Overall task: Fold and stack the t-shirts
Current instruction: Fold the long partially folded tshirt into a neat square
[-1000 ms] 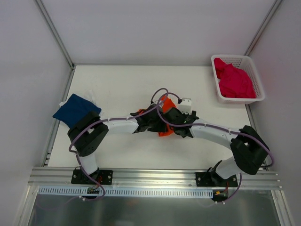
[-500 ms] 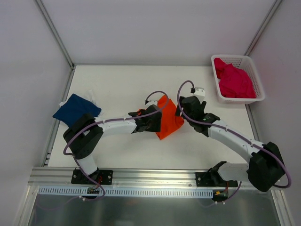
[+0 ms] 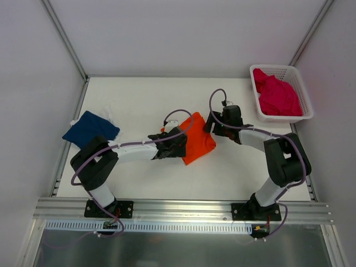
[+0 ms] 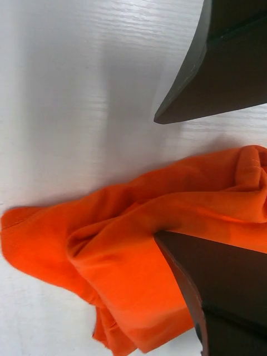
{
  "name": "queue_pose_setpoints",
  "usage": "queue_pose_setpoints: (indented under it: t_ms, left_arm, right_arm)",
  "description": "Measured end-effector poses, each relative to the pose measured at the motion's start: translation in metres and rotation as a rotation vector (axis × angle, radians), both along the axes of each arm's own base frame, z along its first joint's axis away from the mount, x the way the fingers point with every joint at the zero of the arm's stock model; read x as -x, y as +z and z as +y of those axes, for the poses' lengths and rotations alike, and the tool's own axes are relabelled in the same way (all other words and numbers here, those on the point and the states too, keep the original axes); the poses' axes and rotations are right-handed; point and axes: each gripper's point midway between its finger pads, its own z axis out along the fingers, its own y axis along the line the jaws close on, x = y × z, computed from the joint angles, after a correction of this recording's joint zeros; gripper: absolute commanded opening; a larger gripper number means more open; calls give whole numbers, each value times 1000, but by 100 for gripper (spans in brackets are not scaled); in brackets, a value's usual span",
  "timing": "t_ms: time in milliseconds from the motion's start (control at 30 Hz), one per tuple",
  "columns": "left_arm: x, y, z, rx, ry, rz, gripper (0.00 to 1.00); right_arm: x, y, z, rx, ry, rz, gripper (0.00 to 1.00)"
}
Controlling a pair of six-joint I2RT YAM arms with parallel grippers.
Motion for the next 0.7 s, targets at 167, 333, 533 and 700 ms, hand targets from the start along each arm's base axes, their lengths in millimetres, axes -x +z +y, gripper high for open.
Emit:
queue_pose_setpoints:
  t_ms: [167,333,533,700]
  left_arm:
    - [7,-5,20,-7,69,0,94]
    - [9,-5,28,14,99,-28,95]
    - [-7,-1,26,166,118,-96,93]
    - [-25,6,9,355,80,-155,92]
  right_arm:
    - [-14,4,-5,-73,11,-14,82]
    - [-24,-3,-4,-125,34,-4,82]
    - [-33,-4,9,-196,69,-15,82]
    - [-35,-2,17,-236,89,-19,82]
